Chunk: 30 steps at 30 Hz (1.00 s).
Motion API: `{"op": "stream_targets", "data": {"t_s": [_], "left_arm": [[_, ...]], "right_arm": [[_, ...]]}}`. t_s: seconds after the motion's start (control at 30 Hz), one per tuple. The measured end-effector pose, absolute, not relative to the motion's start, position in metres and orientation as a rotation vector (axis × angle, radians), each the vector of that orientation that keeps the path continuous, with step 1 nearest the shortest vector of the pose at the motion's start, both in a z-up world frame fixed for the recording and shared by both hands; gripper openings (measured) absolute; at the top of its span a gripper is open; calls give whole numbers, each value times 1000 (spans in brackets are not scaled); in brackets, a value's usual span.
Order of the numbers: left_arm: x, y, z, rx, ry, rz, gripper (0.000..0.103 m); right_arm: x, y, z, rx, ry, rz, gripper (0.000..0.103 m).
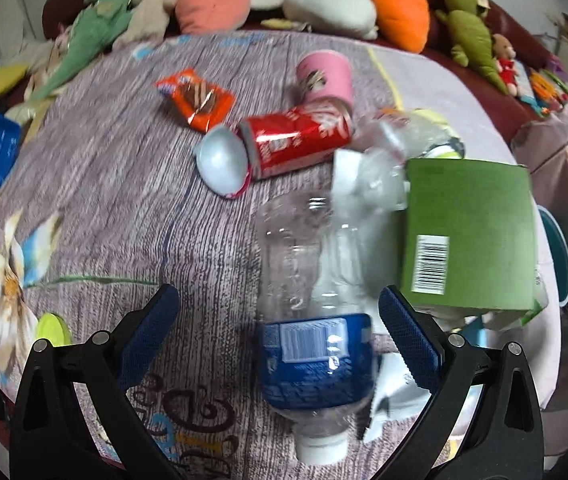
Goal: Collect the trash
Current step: 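Grasp the blue-labelled water bottle with the left tool while the right tool grasps the white-green medicine box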
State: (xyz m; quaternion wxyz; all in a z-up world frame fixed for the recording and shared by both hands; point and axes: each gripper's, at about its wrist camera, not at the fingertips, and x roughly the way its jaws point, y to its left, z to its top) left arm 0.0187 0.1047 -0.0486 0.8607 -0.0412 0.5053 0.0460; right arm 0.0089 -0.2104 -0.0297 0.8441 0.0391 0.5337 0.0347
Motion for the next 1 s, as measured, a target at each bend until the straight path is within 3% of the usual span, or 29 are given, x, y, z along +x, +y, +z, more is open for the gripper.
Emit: {"op": "stream_targets", "data": {"t_s": [0.3,0.33,0.4,0.77,0.83,0.87,1.0], "left_arm": [[22,99,-76,-46,1150,29,99],[22,100,-78,-61,1149,24,95],[23,102,-77,-88,1143,-11,71],[27,106,-81,-104,1145,-48,73],[30,108,-86,-112,1154,-46,73],[31,108,-87,-112,1154,-39,70],[26,111,-75,-100,1107,-7,67]], "right_arm": [[41,-191,-41,39,1205,152,97],[45,-188,-42,36,1213,162,97],[55,-178,-44,14,1221,180,97],[96,-145,-73,-75,1302,212,97],[101,-140,-78,-91,1302,211,92],[103,-140,-81,-93,1296,218,69],[99,-146,-80,-48,1269,232,69]]}}
